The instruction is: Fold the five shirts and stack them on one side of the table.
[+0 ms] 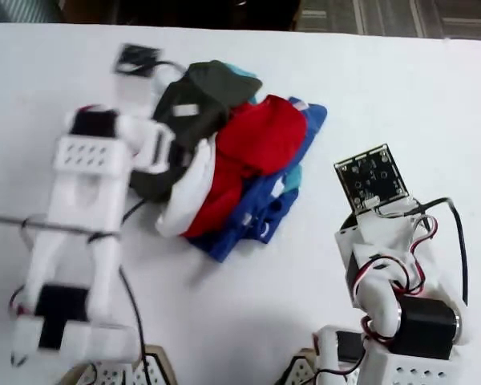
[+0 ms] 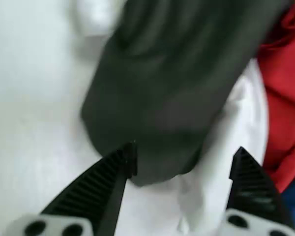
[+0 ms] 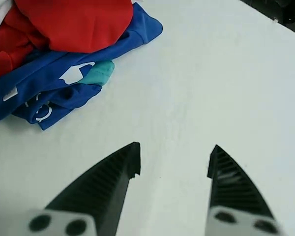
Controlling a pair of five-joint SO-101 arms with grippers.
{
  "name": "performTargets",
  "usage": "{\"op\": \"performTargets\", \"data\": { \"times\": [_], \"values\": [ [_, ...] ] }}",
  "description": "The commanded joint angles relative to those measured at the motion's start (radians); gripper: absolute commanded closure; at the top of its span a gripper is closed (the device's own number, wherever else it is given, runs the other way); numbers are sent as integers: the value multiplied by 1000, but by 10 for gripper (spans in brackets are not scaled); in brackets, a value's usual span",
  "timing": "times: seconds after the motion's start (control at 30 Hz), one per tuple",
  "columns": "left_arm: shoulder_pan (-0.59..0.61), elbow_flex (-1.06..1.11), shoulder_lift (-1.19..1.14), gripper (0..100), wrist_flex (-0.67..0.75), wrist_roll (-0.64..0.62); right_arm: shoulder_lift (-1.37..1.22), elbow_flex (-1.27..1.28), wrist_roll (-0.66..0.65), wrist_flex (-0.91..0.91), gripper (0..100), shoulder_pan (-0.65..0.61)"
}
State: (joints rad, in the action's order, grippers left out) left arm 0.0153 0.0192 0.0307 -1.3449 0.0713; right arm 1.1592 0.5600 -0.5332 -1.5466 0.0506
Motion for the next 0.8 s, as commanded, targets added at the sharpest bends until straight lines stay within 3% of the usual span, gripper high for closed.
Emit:
{"op": "performTargets", "data": {
  "times": [0.0, 0.17, 0.47, 0.57, 0.67, 0.77],
  "values": [
    [-77, -213, -158, 683, -29, 9, -10, -6, -5, -30, 769, 13],
    [-137, -403, -390, 683, -31, 9, -10, -8, -5, -45, 769, 15],
    [-110, -602, -744, 696, -83, 31, -10, -8, -6, -45, 769, 15],
    [-103, -707, -830, 798, -161, 129, -10, -8, -6, -45, 769, 15],
    [-63, -809, -908, 993, -226, 157, -10, -8, -6, -45, 769, 15],
    [12, -911, -961, 968, -299, 140, -10, -8, -6, -45, 769, 15]
  ]
}}
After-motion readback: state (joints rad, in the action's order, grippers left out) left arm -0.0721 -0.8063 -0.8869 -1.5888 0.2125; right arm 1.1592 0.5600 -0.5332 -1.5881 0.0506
